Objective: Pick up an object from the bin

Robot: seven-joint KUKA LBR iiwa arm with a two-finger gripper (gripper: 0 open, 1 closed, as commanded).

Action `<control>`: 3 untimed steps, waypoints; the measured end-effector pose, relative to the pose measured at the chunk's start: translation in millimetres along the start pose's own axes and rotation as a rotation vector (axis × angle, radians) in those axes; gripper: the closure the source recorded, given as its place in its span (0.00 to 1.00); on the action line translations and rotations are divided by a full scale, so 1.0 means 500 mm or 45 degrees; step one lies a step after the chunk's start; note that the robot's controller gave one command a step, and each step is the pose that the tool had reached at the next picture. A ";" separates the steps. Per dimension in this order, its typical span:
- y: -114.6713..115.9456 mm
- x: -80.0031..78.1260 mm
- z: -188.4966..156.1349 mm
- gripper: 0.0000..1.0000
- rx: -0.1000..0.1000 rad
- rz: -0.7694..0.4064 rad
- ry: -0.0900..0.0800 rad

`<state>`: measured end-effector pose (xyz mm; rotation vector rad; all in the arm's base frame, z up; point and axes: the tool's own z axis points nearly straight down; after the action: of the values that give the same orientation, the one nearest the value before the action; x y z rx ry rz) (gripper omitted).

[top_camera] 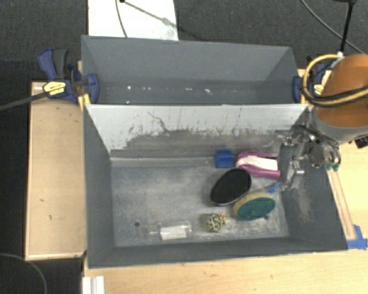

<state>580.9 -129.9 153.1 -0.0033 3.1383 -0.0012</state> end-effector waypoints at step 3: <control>0.358 0.207 0.105 0.00 -0.003 -0.969 0.003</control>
Offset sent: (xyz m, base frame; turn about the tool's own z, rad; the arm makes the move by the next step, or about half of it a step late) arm -0.0561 0.0741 -0.0831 -0.1619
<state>477.3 49.0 100.2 -1.1693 2.9153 0.0009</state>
